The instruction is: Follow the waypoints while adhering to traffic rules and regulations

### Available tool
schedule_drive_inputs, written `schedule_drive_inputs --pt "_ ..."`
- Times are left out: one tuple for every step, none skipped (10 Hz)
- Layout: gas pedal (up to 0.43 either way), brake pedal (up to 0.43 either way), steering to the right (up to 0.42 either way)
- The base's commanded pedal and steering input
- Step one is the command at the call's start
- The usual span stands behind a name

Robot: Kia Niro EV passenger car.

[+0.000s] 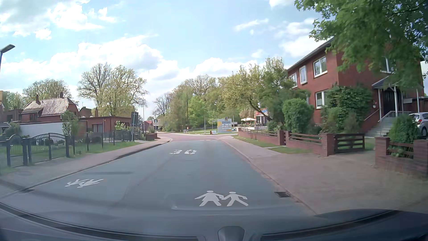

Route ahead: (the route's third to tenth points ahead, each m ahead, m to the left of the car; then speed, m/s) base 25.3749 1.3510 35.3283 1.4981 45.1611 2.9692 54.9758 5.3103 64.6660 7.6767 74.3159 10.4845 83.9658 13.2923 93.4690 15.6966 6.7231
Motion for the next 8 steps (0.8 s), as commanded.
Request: schedule_drive_inputs --pt "0.039 0.0 0.0" --pt "0.039 0.0 -0.001" --pt "0.039 0.0 -0.003" --pt "0.039 0.0 -0.004" --pt "0.039 0.0 -0.005" --pt "0.039 0.0 -0.006" --pt "0.039 0.0 -0.007" --pt "0.039 0.0 -0.009"
